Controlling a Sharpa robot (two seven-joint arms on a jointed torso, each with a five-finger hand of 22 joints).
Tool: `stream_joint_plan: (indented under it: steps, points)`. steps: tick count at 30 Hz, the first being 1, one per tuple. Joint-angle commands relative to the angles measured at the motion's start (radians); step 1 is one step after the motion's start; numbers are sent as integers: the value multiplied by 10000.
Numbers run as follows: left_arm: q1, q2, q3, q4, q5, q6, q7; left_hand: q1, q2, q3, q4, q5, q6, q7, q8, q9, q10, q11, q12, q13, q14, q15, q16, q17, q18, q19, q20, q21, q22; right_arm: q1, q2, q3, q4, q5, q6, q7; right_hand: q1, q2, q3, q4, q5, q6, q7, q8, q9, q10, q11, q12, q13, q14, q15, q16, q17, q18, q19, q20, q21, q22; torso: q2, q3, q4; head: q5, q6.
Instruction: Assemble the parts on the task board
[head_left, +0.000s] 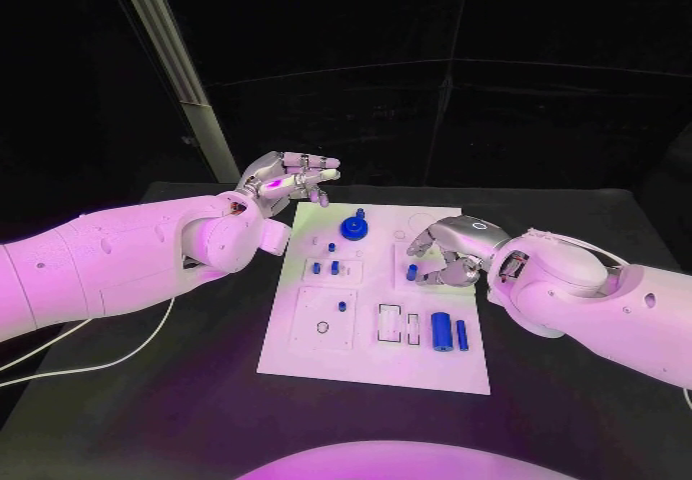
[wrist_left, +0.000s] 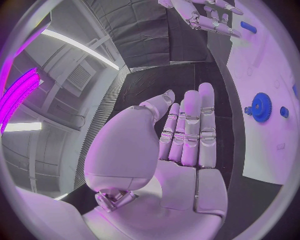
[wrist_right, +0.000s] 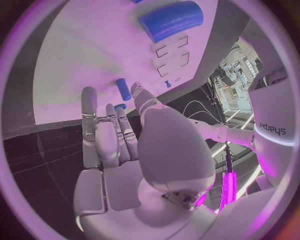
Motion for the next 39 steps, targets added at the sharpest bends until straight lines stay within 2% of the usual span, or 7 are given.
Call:
stream_joint_plan:
  steps: [1, 5, 13, 31, 39]
  points:
    - [18, 6, 5, -3, 34, 128, 29, 38, -37, 5, -43, 48, -62, 26, -23, -10, -45, 8, 35, -9, -54, 17, -44, -16, 131, 26, -11, -68, -12, 31, 43, 11, -47, -75, 593, -211, 140, 139, -78, 22, 51, 238, -61, 71, 28, 55, -107, 158, 18, 197, 3, -36, -49, 77, 101, -20, -55, -27, 11, 0, 30, -7, -5]
    - [18, 6, 3, -9, 34, 121, 28, 38, -37, 5, -43, 48, -62, 26, -23, -10, -45, 8, 35, -9, -54, 17, -44, -16, 131, 26, -11, -68, -12, 36, 105, 11, -98, -69, 890, -208, 309, 305, -47, -27, 49, 425, -127, 100, 36, 266, -178, 352, 27, 201, -63, -36, -57, 78, 149, -70, -48, -39, 14, -3, 21, 19, -31]
    - [17, 13, 1, -27, 34, 95, 34, 55, -42, 3, -61, 49, -67, 33, -19, -8, -47, 12, 50, -8, -52, 19, -39, -22, 131, 33, -9, -69, -13, 38, 268, 10, -169, -66, 1155, -66, 544, 694, 288, -41, -120, 890, -311, 136, 30, 898, -370, 596, -27, 316, -236, 240, 308, 77, 280, -187, 64, -8, 8, -5, 10, 23, -52]
    - [17, 32, -1, -60, 34, 109, 6, 73, -37, 8, -76, 51, -70, 37, -16, -7, -46, 13, 62, -7, -51, 20, -35, -27, 132, 38, -9, -68, -14, 38, 468, 10, -286, -65, 1147, 100, 621, 798, 883, 25, -245, 1192, -375, 54, -2, 1364, -469, 391, -44, 345, -339, 367, 426, 21, 446, -247, 343, 334, 9, 1, 9, 12, -88]
    - [17, 39, -3, -70, 34, 130, -22, 73, -37, 8, -76, 51, -70, 37, -16, -7, -46, 13, 62, -7, -51, 20, -35, -27, 132, 38, -9, -68, -14, 38, 505, 10, -330, -113, 870, 58, 816, 1005, 1624, -63, -529, 1768, -569, 198, 58, 2028, -670, 377, -1, 389, -502, 526, 613, -30, 617, -366, 642, 744, 10, -3, 11, 0, -104]
